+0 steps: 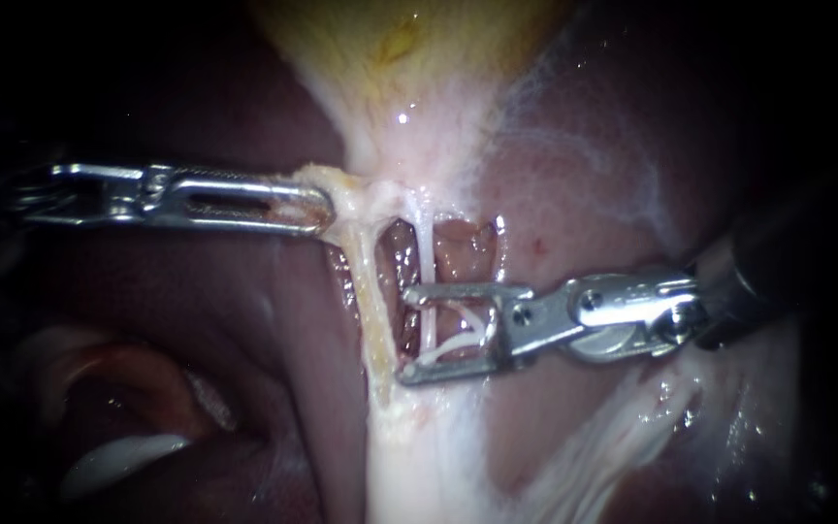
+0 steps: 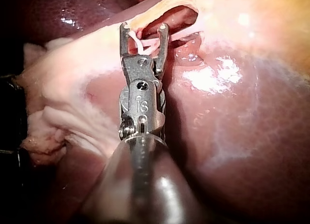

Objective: Clipping first clip left tube

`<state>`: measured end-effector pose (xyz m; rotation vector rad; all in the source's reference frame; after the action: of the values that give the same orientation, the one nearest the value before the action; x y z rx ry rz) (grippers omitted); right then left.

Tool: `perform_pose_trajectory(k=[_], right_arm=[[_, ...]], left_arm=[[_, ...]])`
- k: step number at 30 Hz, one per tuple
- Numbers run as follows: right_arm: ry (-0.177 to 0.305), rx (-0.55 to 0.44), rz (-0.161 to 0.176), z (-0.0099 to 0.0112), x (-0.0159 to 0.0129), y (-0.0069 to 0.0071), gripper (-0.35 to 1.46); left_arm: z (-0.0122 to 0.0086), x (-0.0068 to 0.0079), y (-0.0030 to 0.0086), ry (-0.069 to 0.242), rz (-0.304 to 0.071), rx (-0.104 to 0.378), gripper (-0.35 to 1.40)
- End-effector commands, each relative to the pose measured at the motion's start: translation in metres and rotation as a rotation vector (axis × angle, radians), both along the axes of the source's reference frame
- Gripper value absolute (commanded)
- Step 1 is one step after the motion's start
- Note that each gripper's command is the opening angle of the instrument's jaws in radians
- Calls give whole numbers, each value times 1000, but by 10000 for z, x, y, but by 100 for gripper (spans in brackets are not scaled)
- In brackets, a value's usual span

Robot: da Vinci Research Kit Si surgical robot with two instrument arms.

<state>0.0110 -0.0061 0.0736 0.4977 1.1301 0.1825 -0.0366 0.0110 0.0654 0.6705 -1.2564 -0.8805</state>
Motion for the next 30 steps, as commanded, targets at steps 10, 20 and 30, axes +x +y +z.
perform_pose_trajectory(k=[10,20,30], right_arm=[[7,21,-11,10,19,-4,45],[18,36,-29,12,31,-5,45],[71,99,-49,9,35,-7,44]], left_arm=[[-1,0,0,0,0,0,-35],[-1,-1,0,1,-1,0,-35],[1,-1,1,0,0,0,-35]])
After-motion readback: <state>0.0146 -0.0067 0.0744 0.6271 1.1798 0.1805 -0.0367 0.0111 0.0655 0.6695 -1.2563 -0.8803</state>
